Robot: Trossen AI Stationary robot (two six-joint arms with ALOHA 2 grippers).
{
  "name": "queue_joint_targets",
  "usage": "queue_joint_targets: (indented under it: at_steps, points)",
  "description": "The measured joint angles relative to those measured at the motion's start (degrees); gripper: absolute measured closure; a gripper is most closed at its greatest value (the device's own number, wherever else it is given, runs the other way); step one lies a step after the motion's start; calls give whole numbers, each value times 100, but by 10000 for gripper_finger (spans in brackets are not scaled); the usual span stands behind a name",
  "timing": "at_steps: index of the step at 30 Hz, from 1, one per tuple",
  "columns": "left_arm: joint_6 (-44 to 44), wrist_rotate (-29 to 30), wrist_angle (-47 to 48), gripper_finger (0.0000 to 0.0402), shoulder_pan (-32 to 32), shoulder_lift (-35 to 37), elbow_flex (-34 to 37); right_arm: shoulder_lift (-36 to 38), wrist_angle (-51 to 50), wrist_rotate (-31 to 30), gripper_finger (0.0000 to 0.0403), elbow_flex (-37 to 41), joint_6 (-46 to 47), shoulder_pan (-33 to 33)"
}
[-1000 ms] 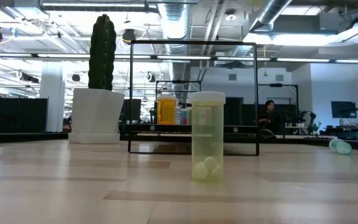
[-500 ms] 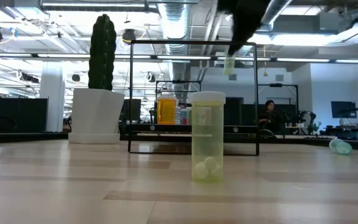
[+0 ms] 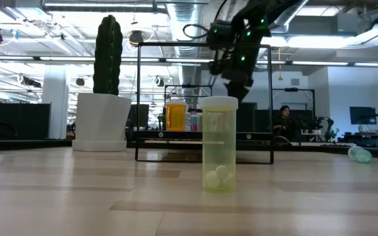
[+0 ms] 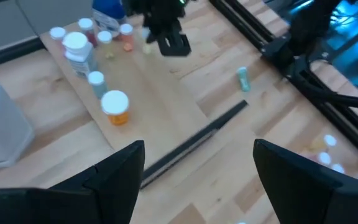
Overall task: Pick and place medicine bottles onto shelf by color
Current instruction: Put the yellow pill bottle onto the shelf
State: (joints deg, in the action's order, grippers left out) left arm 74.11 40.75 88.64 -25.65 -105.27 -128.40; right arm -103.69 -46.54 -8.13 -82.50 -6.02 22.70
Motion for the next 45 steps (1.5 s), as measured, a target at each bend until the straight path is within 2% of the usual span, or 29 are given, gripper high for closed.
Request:
queue_joint_targets:
  at_steps: [3, 11, 24, 37, 45]
  points:
    - [-30, -45, 149, 116, 129, 14, 1, -159, 242, 82, 266, 0, 42, -12]
    - [-888, -178, 138, 116, 531, 320, 0, -165, 758, 93, 266, -4, 683, -60]
    - [-1820, -697, 135, 116, 1088, 439, 0, -343, 1058, 90, 266, -7, 1374, -358]
    - [-2059, -866, 138, 116, 1195, 469, 0, -446, 1351, 93, 266, -4, 1567, -385]
    - [-2101, -898, 138, 116, 1193, 503, 0, -447, 1411, 92, 244, -4, 1564, -382]
